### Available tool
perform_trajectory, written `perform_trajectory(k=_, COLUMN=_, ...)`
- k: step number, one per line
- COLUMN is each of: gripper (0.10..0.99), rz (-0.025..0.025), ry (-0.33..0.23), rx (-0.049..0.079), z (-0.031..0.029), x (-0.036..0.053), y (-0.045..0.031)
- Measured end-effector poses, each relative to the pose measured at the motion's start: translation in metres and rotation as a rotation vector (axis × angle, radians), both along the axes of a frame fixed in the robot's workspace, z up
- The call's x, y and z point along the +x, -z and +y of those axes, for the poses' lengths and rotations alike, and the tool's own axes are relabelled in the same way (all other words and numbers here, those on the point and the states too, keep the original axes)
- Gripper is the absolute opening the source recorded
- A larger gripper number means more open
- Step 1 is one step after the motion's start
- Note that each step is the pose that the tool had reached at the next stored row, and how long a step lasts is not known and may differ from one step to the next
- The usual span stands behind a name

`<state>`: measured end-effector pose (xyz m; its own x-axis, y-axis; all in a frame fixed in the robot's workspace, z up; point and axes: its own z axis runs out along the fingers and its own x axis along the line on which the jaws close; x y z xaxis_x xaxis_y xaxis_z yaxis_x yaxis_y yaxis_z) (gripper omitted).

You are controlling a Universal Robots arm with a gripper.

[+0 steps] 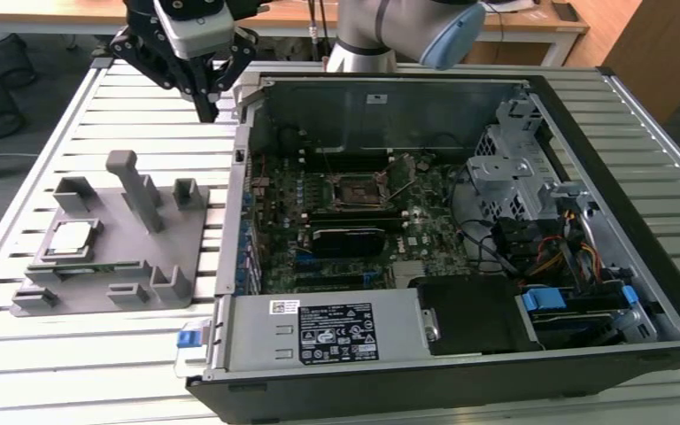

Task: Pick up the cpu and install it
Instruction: 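Reach for the cpu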

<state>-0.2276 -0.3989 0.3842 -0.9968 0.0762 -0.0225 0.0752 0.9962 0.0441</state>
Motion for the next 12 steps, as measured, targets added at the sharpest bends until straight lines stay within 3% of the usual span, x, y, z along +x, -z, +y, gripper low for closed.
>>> perform_trajectory(k=12, gripper=0.106, rz=0.0000, ry=0.000, rx=0.000, z=0.0000, x=-0.0075, y=0.0007)
